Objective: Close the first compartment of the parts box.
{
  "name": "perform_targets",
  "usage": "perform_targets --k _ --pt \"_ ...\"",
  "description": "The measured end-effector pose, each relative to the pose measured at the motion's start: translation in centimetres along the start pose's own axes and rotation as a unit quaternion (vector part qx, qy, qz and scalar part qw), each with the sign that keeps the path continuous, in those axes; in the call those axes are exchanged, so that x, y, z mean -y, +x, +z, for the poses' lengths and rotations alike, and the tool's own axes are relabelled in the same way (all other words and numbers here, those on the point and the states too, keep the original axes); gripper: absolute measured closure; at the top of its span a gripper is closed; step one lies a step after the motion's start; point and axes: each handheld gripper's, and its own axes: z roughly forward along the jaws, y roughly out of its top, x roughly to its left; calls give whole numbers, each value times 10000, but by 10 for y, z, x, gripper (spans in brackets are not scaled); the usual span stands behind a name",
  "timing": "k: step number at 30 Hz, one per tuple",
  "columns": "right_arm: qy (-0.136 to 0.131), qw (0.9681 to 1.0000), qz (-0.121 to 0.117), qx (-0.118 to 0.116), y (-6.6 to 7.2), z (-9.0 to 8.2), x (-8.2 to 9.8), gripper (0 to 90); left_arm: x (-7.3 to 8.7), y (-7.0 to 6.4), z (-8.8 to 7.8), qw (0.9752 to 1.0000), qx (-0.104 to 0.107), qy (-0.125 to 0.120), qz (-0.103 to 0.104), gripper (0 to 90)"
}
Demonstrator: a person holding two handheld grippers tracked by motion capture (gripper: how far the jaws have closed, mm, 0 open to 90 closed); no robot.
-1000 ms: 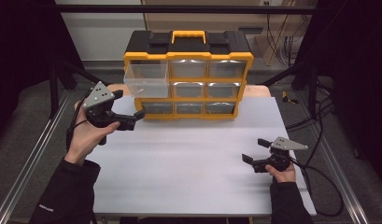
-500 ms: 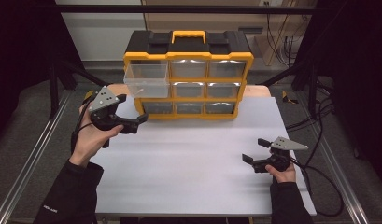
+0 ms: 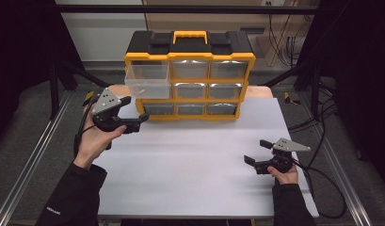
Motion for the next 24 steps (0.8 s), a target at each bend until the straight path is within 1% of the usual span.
perform_targets --k 10,16,18,20,23,24 --pt "14 10000 -5 3 0 0 0 6 0 1 2 9999 -88 -30 45 301" --pt "14 10000 -7 4 0 0 0 6 -2 2 4 10000 -77 -30 56 387" --pt "7 10000 -9 -2 0 0 0 6 -2 2 4 10000 -52 -31 23 417" --pt "3 10000 -7 -1 0 1 0 6 -2 3 5 10000 -44 -22 10 424" --pt "12 10000 -13 0 0 0 0 6 -2 5 6 10000 -53 1 -20 465" --pt "8 10000 -9 -1 0 0 0 6 -2 6 6 10000 -50 9 -33 492"
